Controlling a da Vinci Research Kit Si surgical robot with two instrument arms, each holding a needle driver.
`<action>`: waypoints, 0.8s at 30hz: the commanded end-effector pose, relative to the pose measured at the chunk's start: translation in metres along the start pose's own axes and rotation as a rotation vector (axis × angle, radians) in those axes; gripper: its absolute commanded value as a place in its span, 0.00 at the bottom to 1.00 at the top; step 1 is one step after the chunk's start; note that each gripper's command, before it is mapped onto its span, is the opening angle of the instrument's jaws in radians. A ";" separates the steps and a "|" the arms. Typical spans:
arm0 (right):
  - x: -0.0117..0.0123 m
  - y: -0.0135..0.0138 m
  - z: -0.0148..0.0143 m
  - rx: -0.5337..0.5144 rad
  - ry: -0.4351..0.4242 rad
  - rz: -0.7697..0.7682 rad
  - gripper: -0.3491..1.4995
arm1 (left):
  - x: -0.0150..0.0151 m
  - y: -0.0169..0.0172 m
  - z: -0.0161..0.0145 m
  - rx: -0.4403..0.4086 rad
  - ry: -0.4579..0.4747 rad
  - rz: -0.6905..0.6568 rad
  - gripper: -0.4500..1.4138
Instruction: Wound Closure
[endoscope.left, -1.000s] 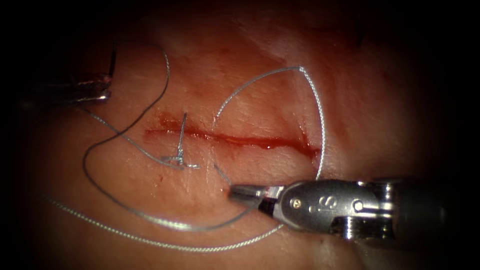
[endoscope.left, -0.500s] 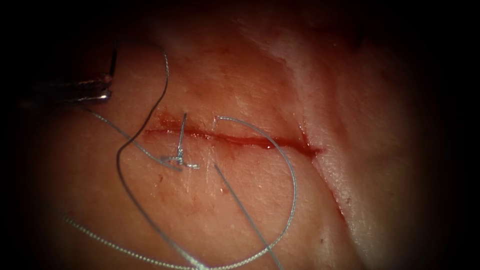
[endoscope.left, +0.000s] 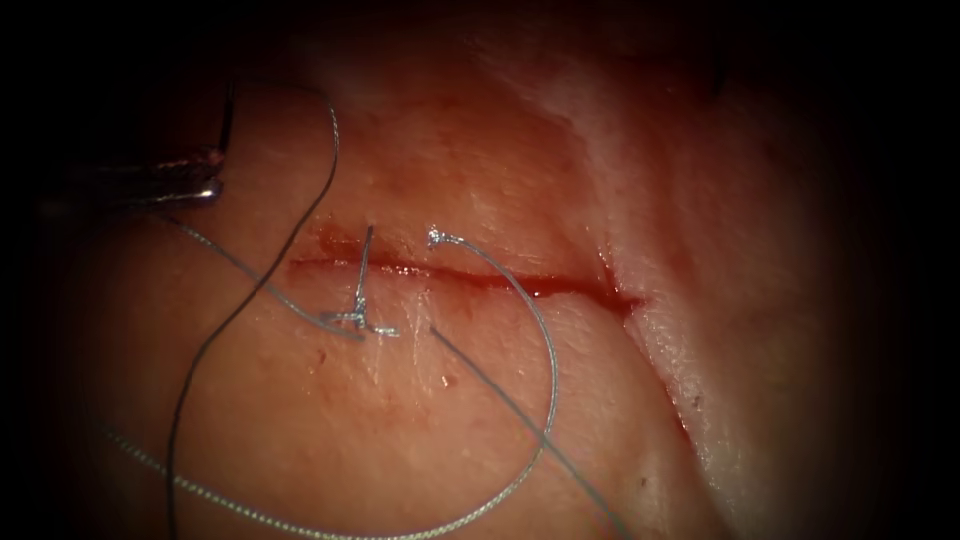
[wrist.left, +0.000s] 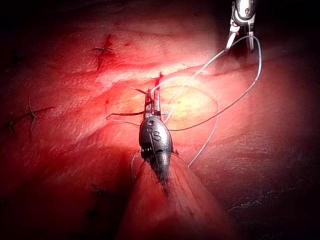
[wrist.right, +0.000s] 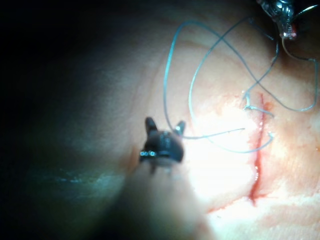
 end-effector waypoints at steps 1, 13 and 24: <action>0.0000 0.0018 -0.0001 -0.016 -0.002 -0.015 0.89 | -0.0007 0.0000 0.0005 -0.001 0.001 0.000 0.00; -0.0016 0.0090 0.0005 -0.067 -0.104 -0.099 0.88 | -0.0007 0.0001 0.0005 -0.001 0.001 0.001 0.00; -0.0033 0.0127 0.0082 -0.187 -0.019 -0.116 0.66 | -0.0010 0.0003 0.0008 0.003 0.001 0.003 0.00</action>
